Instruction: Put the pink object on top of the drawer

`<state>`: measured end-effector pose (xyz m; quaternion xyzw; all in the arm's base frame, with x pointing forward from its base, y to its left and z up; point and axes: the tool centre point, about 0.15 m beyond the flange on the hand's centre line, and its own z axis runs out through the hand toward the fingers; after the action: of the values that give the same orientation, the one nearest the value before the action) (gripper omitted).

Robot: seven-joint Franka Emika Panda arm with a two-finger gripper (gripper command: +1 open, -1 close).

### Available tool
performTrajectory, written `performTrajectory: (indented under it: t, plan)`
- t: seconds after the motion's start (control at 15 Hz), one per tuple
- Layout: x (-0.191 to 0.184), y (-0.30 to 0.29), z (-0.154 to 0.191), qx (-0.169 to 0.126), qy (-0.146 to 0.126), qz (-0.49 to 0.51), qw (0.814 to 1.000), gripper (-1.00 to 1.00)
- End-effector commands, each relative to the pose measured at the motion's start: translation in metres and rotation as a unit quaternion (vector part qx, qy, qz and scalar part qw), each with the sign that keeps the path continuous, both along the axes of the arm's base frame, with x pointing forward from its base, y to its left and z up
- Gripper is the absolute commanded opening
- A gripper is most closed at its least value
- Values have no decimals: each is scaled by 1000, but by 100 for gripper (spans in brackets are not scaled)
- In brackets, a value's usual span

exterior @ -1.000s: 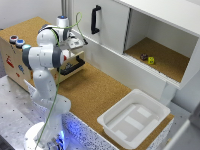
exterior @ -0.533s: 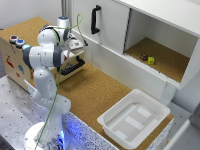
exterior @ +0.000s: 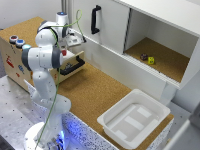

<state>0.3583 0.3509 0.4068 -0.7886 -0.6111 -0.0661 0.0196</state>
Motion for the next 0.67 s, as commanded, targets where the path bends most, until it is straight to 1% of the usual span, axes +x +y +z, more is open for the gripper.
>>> performTrajectory:
  t: [0.0, 0.2, 0.33, 0.53, 0.6]
  plan:
    - [-20, 53, 63, -20, 15, 48, 999, -100]
    - [-25, 81, 67, -24, 24, 61, 998, -100]
    - [-27, 102, 61, -25, 36, 71, 997, -100]
    - [-28, 127, 53, -17, 53, 67, 996, -100]
    - [-27, 131, 49, -19, 54, 63, 996, -100]
